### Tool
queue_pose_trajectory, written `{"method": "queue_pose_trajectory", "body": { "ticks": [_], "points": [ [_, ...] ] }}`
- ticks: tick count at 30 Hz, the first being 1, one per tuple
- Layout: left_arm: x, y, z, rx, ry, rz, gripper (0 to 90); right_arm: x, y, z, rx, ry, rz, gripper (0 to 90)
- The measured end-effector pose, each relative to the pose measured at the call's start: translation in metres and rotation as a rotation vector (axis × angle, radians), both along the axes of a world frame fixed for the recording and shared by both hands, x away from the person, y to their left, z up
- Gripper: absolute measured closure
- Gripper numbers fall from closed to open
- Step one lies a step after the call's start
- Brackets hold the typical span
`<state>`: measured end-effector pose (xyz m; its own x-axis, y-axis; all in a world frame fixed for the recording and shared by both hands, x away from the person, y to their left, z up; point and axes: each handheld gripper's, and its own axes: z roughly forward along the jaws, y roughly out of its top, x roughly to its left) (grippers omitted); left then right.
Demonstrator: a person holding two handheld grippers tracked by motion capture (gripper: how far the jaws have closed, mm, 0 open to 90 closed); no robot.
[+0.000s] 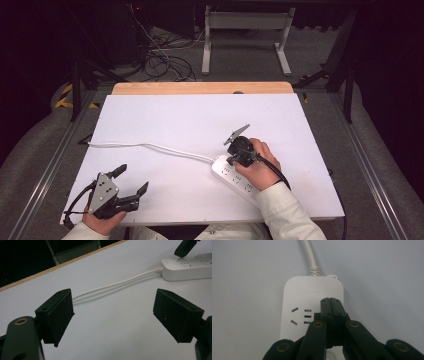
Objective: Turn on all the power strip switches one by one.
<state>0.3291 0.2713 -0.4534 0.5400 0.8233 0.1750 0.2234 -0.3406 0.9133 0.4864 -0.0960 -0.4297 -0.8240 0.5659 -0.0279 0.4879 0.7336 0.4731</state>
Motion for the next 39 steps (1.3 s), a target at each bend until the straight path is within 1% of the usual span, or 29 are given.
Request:
{"method": "queue_pose_trajectory", "body": {
  "ticks": [8,10,18,20,23,25,31,36,39],
  "points": [
    [0.0001,0.0002,0.0000,0.001,0.000,-0.001,16.9,0.0004,0.0010,-0.0019,-0.009,0.003,0.000,90.0],
    [0.0000,0.0001,0.0000,0.001,0.000,-0.001,16.9,-0.0003,0.0019,-0.0019,-0.006,0.005,-0.008,90.0],
    [-0.0004,-0.0002,0.0000,0.000,-0.002,0.000,16.9,-0.0008,0.0029,-0.0029,-0.019,-0.001,-0.010,90.0],
    [-0.0004,-0.0002,0.0000,0.000,-0.002,0.000,16.9,-0.0007,0.0030,-0.0030,-0.021,0.003,-0.010,90.0],
    [-0.0004,-0.0001,0.0001,0.000,-0.002,0.000,16.9,-0.0005,0.0034,-0.0036,-0.014,0.010,-0.025,90.0],
    [-0.0004,-0.0001,0.0000,0.001,-0.002,-0.001,16.9,0.0000,0.0030,-0.0039,-0.009,0.015,-0.022,90.0],
    [-0.0006,-0.0003,0.0000,0.000,-0.001,0.000,16.9,-0.0002,0.0040,-0.0042,-0.020,0.014,-0.027,90.0],
    [-0.0007,-0.0002,0.0002,-0.001,-0.004,0.001,16.9,0.0005,0.0037,-0.0048,-0.015,0.020,-0.032,90.0],
    [-0.0009,-0.0005,0.0000,-0.002,-0.002,0.000,16.9,0.0003,0.0045,-0.0049,-0.021,0.021,-0.036,90.0]
  ]
}}
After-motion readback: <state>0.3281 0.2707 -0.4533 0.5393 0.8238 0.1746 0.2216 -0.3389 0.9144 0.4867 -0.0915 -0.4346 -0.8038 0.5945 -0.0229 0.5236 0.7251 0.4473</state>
